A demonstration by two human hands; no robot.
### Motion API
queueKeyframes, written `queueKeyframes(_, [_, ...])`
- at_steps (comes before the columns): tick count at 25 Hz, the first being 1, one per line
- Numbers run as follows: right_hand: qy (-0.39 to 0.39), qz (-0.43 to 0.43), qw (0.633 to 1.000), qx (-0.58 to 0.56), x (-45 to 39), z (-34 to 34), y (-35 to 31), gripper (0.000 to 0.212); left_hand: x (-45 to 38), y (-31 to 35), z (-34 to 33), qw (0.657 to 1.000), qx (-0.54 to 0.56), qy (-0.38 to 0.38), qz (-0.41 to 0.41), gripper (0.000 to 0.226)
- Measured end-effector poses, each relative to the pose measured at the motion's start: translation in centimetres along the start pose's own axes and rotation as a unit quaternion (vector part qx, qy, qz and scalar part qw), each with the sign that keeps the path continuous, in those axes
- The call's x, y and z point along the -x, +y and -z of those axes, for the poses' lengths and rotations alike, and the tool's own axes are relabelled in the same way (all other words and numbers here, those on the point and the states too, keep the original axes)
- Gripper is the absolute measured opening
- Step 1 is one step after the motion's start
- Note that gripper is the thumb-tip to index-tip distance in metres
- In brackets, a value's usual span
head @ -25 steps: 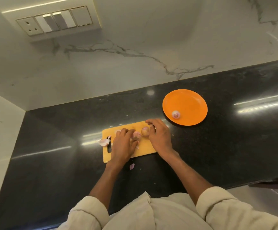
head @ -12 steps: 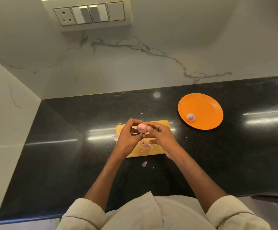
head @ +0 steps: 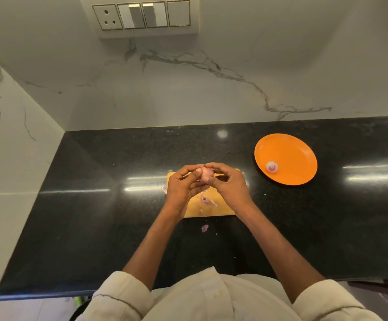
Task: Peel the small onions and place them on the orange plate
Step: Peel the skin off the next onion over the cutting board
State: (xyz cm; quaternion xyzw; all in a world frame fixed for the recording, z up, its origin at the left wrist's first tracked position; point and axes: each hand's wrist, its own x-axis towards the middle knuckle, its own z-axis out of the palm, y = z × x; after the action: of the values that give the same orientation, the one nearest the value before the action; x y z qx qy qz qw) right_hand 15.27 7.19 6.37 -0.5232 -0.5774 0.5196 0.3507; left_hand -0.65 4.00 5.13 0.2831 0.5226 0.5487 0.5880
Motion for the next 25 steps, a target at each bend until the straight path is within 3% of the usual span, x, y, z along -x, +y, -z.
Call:
queueKeyframes(4, [0.025, 0.02, 0.999, 0.008, 0.2, 0.4, -0.2, 0.035, 0.6, 0.5, -0.2, 1.0, -0.013, 0.0, 0.004, 0.021])
queueKeyframes(8, [0.051, 0.051, 0.997, 0.026, 0.2, 0.9, -0.5, 0.036, 0.6, 0.7, -0.4, 0.995, -0.076, 0.042, -0.047, 0.014])
queueKeyframes(15, [0.047, 0.086, 0.995, 0.009, 0.5, 1.4, -1.9, 0.039, 0.8, 2.3, -1.2, 0.973, -0.189, 0.041, -0.124, 0.005])
queueKeyframes(18, [0.025, 0.071, 0.996, -0.052, 0.9, 1.3, -2.4, 0.038, 0.6, 2.1, -1.6, 0.974, -0.173, 0.058, -0.136, 0.007])
queueKeyframes(22, [0.009, -0.021, 0.973, -0.23, 0.8, 1.0, -2.1, 0.036, 0.5, 1.7, -1.1, 0.988, -0.076, 0.072, -0.114, 0.011])
queueKeyframes(25, [0.003, -0.038, 0.974, -0.225, 0.7, 1.0, -1.9, 0.035, 0.5, 1.6, -1.0, 0.995, -0.043, 0.029, -0.087, 0.027])
